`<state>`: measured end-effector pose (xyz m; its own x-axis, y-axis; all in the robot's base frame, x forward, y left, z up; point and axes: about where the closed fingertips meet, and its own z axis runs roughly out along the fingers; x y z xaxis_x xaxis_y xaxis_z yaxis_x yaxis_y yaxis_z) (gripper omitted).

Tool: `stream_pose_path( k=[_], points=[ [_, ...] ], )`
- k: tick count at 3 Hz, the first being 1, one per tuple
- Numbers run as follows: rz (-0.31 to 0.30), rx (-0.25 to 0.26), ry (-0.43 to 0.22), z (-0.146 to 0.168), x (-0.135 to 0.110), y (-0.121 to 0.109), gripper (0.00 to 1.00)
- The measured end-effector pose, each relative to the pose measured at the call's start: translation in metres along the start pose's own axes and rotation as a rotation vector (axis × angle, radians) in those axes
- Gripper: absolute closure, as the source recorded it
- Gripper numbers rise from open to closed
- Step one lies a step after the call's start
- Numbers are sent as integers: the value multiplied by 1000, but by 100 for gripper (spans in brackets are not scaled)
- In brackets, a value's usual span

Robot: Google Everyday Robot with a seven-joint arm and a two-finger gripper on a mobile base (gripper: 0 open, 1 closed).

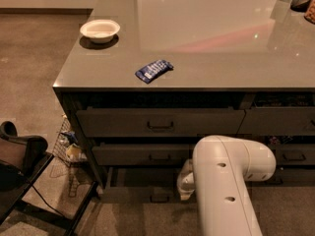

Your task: Open bottom drawer

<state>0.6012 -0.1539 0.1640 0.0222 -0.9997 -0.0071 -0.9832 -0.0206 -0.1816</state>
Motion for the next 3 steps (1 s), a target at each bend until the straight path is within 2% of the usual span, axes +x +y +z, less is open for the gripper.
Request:
stream_pose_path(
  k=[1,2,3],
  points=[
    [0,0,0,-1,0,0,100],
    [0,0,0,-1,0,0,100],
    [39,-28,-9,-9,-4,21,100]
  ],
)
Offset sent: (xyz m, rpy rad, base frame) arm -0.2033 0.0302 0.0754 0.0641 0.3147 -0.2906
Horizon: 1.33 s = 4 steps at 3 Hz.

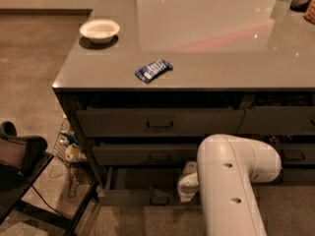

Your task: Open bottom drawer

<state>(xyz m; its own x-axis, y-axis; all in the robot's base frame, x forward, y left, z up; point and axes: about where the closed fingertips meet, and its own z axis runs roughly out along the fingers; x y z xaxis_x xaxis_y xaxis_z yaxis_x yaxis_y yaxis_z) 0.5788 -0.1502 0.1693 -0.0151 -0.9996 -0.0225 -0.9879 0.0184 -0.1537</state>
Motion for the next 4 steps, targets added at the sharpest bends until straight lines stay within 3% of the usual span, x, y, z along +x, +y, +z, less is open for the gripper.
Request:
stream_pose_path(
  k=[1,2,3,4],
  points=[
    [0,0,0,1,0,0,100],
    [34,-31,-11,-9,-7,24,100],
    [34,-31,-11,-9,-7,24,100],
    [35,-61,-5,-7,-4,45,100]
  ],
)
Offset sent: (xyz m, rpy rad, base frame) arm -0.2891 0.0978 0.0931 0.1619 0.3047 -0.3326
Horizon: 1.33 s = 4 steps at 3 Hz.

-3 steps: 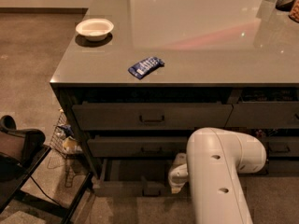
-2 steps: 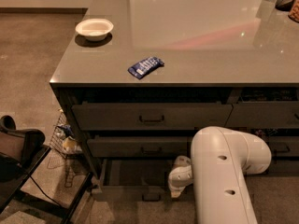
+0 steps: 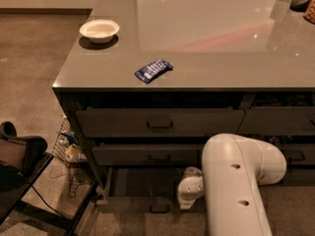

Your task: Open bottom drawer

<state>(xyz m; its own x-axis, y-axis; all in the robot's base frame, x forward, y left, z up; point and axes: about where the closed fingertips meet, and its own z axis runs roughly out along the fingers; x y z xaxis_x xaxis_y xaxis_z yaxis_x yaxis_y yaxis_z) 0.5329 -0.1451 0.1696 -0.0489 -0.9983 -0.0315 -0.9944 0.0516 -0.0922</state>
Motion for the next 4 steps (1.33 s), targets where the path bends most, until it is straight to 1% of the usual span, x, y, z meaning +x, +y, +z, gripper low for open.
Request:
stream_pose_path(
  k=[1,2,3,4],
  points=[
    [0,-6,2,-1,0,5,100],
    [-6,-34,17,-8,2,32,100],
    [-6,-34,17,-8,2,32,100],
    [4,-71,37,-17,5,58,100]
  ],
)
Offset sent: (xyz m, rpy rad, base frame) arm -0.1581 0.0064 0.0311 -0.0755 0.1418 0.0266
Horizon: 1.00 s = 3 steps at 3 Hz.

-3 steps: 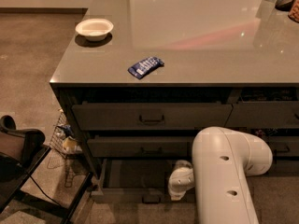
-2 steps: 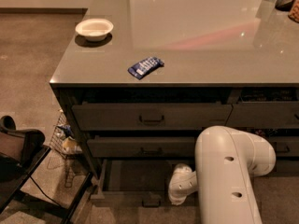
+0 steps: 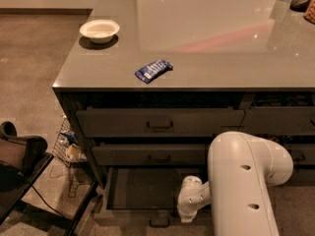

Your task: Open bottom drawer

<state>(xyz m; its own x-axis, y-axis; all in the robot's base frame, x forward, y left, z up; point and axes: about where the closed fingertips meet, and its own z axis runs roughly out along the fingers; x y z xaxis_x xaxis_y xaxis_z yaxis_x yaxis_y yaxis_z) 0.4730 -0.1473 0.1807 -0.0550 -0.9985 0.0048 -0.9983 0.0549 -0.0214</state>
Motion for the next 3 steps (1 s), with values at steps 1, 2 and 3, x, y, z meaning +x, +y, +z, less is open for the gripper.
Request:
stream_pose_path(
  k=[1,2,3],
  points=[
    [0,0,0,0,0,0,100],
    [21,-43,10,-4,6,30,100],
    [21,-43,10,-3,6,30,100]
  ],
)
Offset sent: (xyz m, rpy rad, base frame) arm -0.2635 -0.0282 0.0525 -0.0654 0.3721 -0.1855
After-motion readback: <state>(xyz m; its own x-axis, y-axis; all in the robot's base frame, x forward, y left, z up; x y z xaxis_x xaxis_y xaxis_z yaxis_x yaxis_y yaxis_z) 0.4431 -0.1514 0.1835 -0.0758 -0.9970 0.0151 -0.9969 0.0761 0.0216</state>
